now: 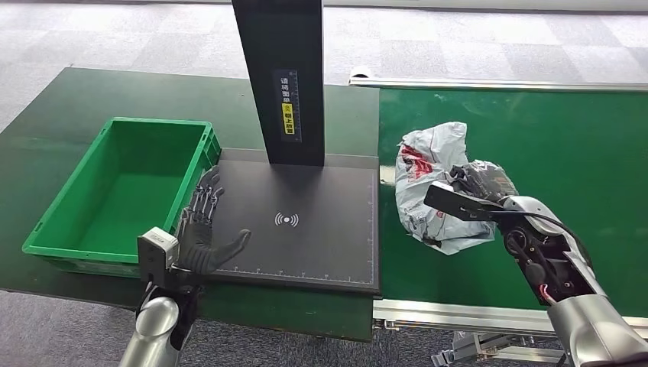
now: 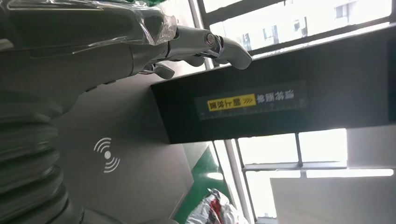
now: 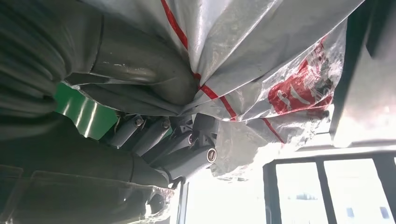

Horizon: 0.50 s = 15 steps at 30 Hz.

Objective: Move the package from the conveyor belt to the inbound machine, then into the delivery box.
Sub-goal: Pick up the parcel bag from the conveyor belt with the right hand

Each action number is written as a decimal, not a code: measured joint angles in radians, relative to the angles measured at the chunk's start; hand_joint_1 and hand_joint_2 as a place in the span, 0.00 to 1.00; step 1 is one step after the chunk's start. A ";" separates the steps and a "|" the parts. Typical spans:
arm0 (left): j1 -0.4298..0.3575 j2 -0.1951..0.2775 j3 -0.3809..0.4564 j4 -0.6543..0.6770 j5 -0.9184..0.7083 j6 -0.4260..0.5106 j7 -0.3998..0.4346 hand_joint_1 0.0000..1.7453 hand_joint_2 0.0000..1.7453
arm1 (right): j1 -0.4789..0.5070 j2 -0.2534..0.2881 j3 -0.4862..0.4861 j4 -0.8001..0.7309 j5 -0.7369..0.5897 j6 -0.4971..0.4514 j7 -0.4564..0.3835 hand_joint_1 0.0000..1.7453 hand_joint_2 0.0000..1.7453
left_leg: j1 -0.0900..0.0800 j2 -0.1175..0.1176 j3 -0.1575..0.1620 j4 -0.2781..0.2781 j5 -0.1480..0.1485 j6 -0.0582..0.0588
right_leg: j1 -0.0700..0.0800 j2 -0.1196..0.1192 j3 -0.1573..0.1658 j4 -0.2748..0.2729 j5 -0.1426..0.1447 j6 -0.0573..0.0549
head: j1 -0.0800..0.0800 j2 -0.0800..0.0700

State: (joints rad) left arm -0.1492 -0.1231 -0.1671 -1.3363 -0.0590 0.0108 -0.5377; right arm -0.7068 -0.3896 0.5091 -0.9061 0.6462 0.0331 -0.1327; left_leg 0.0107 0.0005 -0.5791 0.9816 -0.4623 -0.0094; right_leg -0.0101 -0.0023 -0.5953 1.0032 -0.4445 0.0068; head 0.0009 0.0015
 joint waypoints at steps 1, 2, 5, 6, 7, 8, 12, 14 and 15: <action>0.002 -0.003 0.005 -0.007 0.006 0.009 -0.007 0.00 1.00 | 0.012 0.001 -0.017 -0.035 0.009 -0.022 0.000 1.00 1.00 | 0.000 0.000 0.000 0.000 0.000 0.000 | 0.000 0.000 0.000 0.000 0.000 0.000 | 0.000 0.000; 0.005 -0.007 0.010 -0.013 0.014 0.018 -0.015 0.00 1.00 | 0.024 0.002 -0.036 -0.071 0.017 -0.047 -0.004 1.00 1.00 | 0.000 0.000 0.000 0.000 0.000 0.000 | 0.000 0.000 0.000 0.000 0.000 0.000 | 0.000 0.000; 0.007 -0.019 0.025 -0.026 0.053 0.054 -0.045 0.00 1.00 | 0.065 0.017 -0.099 -0.185 0.042 -0.135 -0.044 1.00 1.00 | 0.000 0.000 0.000 0.000 0.000 0.000 | 0.000 0.000 0.000 0.000 0.000 0.000 | 0.000 0.000; 0.006 -0.023 0.029 -0.028 0.070 0.067 -0.054 0.00 1.00 | 0.080 0.026 -0.118 -0.222 0.051 -0.165 -0.063 1.00 1.00 | 0.000 0.000 0.000 0.000 0.000 0.000 | 0.000 0.000 0.000 0.000 0.000 0.000 | 0.000 0.000; 0.004 -0.026 0.033 -0.029 0.086 0.080 -0.062 0.00 1.00 | 0.094 0.036 -0.134 -0.256 0.062 -0.191 -0.083 1.00 1.00 | 0.000 0.000 0.000 0.000 0.000 0.000 | 0.000 0.000 0.000 0.000 0.000 0.000 | 0.000 0.000; 0.002 -0.029 0.035 -0.029 0.100 0.090 -0.070 0.00 1.00 | 0.108 0.046 -0.144 -0.285 0.071 -0.214 -0.104 1.00 1.00 | 0.000 0.000 0.000 0.000 0.000 0.000 | 0.000 0.000 0.000 0.000 0.000 0.000 | 0.000 0.000; -0.018 -0.036 0.036 -0.027 0.140 0.110 -0.087 0.00 1.00 | 0.147 0.095 -0.150 -0.355 0.099 -0.271 -0.167 1.00 1.00 | 0.000 0.001 0.000 0.000 0.000 0.000 | 0.000 0.000 0.000 0.000 0.000 0.000 | 0.000 0.000; -0.031 -0.038 0.033 -0.022 0.147 0.110 -0.089 0.00 1.00 | 0.154 0.117 -0.134 -0.360 0.105 -0.267 -0.177 1.00 1.00 | 0.000 0.001 0.000 0.000 0.000 0.000 | 0.000 0.000 0.000 0.000 0.000 0.000 | 0.000 0.000; -0.037 -0.039 0.031 -0.018 0.149 0.109 -0.089 0.00 1.00 | 0.156 0.128 -0.121 -0.357 0.106 -0.260 -0.182 1.00 1.00 | 0.000 0.001 0.000 0.000 0.000 0.000 | 0.000 0.000 0.000 0.000 0.000 0.000 | 0.000 0.000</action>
State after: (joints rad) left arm -0.1866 -0.1622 -0.1356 -1.3545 0.0899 0.1198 -0.6267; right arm -0.5513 -0.2620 0.3880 -1.2628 0.7524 -0.2270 -0.3143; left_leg 0.0110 0.0014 -0.5787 0.9812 -0.4622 -0.0095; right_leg -0.0097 -0.0020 -0.5951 1.0032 -0.4446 0.0067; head 0.0010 0.0015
